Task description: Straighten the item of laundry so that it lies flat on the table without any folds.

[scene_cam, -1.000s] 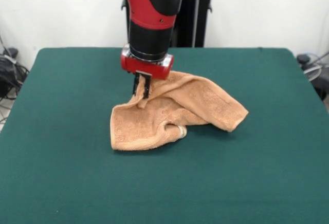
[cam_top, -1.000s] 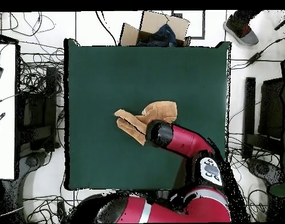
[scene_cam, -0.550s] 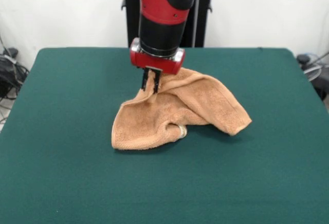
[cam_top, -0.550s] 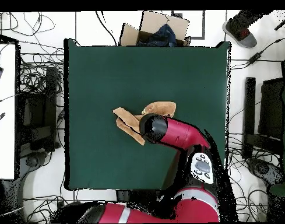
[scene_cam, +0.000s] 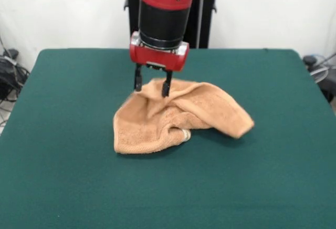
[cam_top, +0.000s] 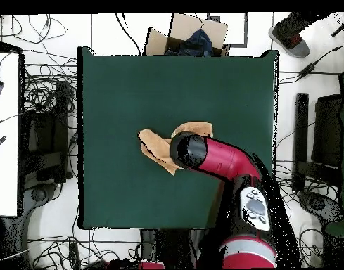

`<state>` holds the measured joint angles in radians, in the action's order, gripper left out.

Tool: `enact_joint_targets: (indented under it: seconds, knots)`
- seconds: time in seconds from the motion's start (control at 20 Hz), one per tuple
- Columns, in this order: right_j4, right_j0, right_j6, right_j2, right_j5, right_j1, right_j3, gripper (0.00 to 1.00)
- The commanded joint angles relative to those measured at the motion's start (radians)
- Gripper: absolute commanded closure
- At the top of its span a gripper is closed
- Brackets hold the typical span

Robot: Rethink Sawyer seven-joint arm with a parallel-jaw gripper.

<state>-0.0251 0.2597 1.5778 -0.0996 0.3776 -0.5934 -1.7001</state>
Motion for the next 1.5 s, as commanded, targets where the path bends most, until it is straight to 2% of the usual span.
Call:
enact_joint_targets:
  seconds: [0.05, 0.1, 0.3, 0.45, 0.65, 0.85, 1.1, 1.2, 1.3, 1.5]
  knots:
    - [0.167, 0.233, 0.01, 0.381, -0.357, -0.048, -0.199, 0.0]
    - [0.219, 0.286, 0.01, 0.445, -0.411, -0.04, -0.219, 0.0]
    - [0.363, 0.376, 0.04, 0.563, -0.493, -0.017, -0.239, 0.0]
    - [0.438, 0.43, 0.083, 0.629, -0.536, 0.005, -0.254, 0.0]
    - [0.447, 0.407, 0.131, 0.598, -0.551, -0.004, -0.256, 0.0]
    - [0.366, 0.333, 0.16, 0.505, -0.487, -0.022, -0.24, 0.0]
    - [0.212, 0.205, 0.17, 0.366, -0.24, -0.053, -0.175, 0.0]
    - [0.17, 0.151, 0.185, 0.31, -0.182, -0.056, -0.148, 0.0]
    - [0.139, 0.102, 0.205, 0.261, -0.143, -0.058, -0.131, 0.0]
    - [0.111, 0.061, 0.218, 0.232, -0.079, -0.03, -0.112, 0.0]
